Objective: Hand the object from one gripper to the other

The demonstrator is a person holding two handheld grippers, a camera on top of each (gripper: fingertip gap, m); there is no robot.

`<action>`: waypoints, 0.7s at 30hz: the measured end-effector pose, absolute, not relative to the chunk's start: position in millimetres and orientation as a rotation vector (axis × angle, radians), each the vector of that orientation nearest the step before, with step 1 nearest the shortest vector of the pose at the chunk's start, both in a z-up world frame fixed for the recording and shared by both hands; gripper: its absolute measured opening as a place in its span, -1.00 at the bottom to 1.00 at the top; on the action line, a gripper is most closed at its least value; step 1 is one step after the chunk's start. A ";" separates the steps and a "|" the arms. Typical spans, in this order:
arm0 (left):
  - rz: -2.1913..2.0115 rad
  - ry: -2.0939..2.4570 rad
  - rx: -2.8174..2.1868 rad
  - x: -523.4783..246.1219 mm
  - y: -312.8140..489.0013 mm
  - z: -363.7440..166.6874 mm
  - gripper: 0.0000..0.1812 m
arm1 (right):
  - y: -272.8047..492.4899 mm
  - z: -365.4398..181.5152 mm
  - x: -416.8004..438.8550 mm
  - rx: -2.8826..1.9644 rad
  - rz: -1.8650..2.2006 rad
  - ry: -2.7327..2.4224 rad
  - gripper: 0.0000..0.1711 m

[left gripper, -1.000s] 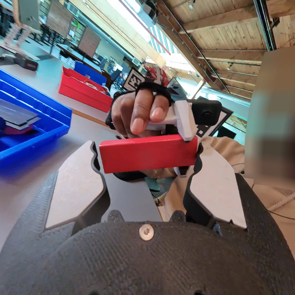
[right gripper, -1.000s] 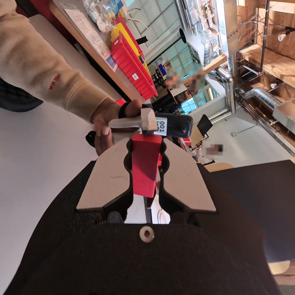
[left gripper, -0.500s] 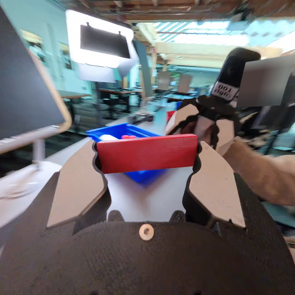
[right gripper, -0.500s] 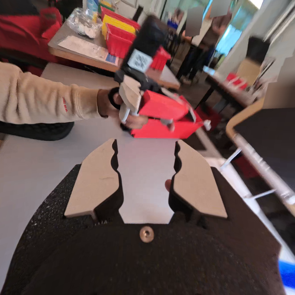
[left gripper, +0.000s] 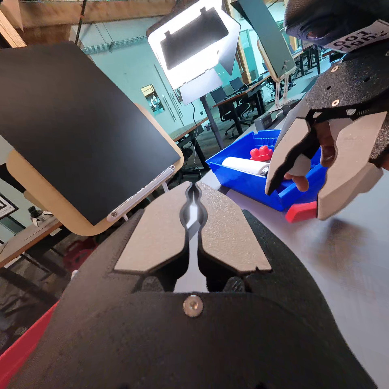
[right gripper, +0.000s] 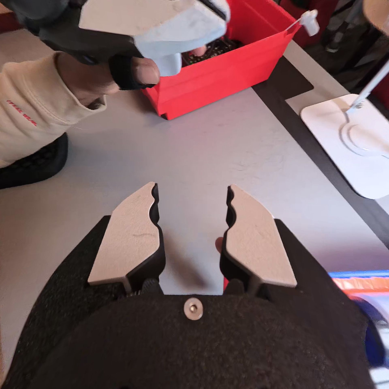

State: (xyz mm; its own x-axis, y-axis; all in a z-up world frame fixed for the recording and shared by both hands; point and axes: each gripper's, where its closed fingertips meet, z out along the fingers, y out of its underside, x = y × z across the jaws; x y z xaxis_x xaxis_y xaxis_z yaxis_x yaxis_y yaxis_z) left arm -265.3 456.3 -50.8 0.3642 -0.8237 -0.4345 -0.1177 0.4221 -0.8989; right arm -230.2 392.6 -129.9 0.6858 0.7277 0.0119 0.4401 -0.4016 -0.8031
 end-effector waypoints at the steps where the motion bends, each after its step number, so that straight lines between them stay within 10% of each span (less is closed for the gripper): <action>1: -0.580 1.121 -1.055 -266.4 456.9 -49.6 -1.00 | 395.0 -127.1 -224.1 -2.052 0.401 -0.883 -0.28; 21: -0.751 1.074 -1.135 -265.1 456.9 -45.5 -0.75 | 397.9 -108.9 -177.6 -2.010 0.221 -0.894 -0.38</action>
State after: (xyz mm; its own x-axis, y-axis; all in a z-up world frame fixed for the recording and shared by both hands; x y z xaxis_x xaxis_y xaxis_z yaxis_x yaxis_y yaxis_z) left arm -265.1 456.9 -45.5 0.3356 -0.8989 -0.2816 -0.0443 0.2836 -0.9579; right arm -177.6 397.9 -108.9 0.7228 0.6674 0.1795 0.5072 -0.3358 -0.7937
